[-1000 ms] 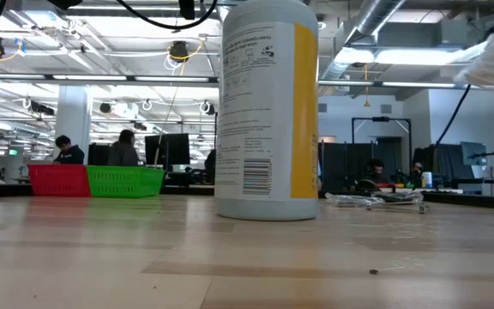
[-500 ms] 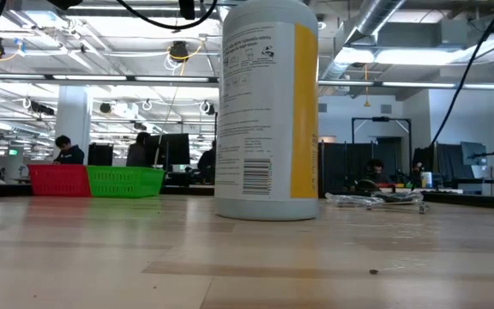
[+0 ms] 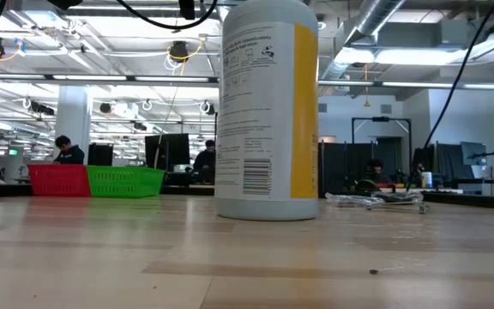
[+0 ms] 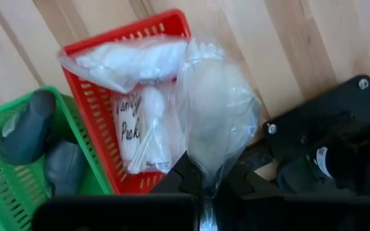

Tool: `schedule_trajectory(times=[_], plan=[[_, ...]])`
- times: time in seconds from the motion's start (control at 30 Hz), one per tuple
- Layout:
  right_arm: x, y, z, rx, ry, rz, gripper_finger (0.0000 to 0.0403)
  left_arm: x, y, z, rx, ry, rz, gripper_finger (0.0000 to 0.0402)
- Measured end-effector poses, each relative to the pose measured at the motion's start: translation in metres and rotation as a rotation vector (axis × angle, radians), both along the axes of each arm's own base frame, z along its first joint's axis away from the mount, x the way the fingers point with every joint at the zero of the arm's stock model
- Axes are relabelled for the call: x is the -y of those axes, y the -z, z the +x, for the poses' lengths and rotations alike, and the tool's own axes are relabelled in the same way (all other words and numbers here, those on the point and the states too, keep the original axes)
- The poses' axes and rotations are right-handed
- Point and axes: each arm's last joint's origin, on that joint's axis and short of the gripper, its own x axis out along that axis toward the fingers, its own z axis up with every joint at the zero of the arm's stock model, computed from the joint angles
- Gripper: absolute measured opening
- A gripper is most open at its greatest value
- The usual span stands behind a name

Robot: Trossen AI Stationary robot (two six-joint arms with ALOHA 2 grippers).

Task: Pick & Place Travel size toiletries
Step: Put the white cotton pack into the bottom red basket

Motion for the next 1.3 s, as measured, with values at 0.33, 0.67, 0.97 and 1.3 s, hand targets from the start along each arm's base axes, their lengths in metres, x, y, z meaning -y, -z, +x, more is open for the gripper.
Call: schedule_trajectory(times=[0.33,0.67,0.97,1.3], plan=[[-0.016,0.009,0.001,-0.013,-0.007,0.002,0.0004,0.0,0.0,0.0,0.0,0.0,0.0,0.0053],[-0.02,0.027,0.001,-0.061,0.002,0.04,0.0004,0.001,0.0,0.0,0.0,0.004,0.0,0.0053],[-0.017,0.046,0.0,-0.065,0.002,0.079,0.0004,0.001,0.0,0.0,0.0,0.004,0.0,0.0053],[-0.016,0.048,-0.002,-0.105,0.016,0.1,0.0004,0.001,0.0,0.0,0.0,0.004,0.0,0.0053]])
